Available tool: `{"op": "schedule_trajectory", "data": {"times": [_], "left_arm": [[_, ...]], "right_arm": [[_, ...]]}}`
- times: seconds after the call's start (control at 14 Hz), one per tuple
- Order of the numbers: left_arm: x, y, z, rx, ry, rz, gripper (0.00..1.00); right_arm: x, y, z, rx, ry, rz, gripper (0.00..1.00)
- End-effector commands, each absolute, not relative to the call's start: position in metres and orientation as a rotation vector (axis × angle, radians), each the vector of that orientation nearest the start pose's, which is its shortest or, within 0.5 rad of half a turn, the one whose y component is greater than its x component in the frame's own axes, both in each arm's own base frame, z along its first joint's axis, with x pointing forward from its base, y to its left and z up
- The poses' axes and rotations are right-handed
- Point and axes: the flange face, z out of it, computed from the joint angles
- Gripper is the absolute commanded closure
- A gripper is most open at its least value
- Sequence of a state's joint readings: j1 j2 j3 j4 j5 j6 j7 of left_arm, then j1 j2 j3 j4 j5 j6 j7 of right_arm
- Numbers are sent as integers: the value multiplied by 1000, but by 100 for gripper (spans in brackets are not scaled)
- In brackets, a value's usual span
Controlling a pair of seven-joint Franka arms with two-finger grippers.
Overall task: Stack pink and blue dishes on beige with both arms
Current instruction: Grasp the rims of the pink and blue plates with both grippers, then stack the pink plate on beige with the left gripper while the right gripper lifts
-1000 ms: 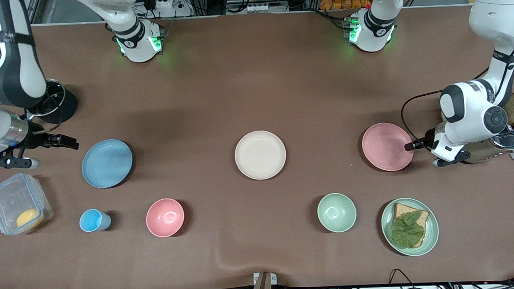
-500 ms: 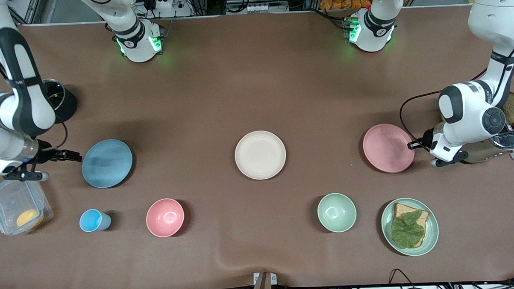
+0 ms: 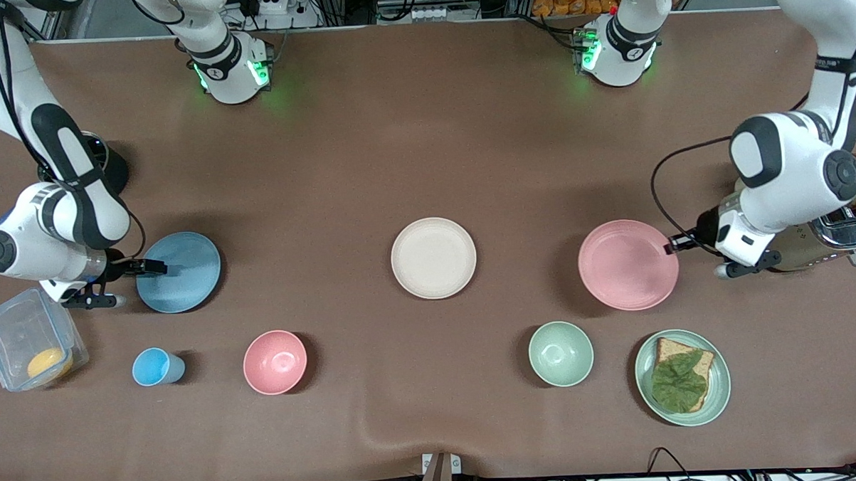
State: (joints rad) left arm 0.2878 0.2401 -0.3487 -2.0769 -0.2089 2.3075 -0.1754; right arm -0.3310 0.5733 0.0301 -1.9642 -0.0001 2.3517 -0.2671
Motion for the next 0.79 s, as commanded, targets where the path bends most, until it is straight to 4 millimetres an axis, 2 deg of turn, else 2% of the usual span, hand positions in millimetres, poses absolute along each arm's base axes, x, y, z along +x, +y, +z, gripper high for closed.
{"op": "schedule_trajectory", "data": {"times": [0.0,0.14,0.29,0.36,0.5,0.71], "left_arm": [[566,-125,342,-3374,-478,92,100],[556,-190,343,-3407,-470,74,100],[538,-253,329,-3421,-464,73,100],[531,-275,318,-3414,-499,66,100],[522,-305,292,-3381,-529,42,100],[520,-347,276,-3349,-609,50,100]], "right_arm": [[573,-175,159,-3058,57,248,99],[574,-171,159,-3058,47,251,100],[576,-167,168,-3059,33,249,100],[576,-165,172,-3058,28,256,100],[578,-162,184,-3057,18,258,100],[583,-152,203,-3062,-13,251,100]]}}
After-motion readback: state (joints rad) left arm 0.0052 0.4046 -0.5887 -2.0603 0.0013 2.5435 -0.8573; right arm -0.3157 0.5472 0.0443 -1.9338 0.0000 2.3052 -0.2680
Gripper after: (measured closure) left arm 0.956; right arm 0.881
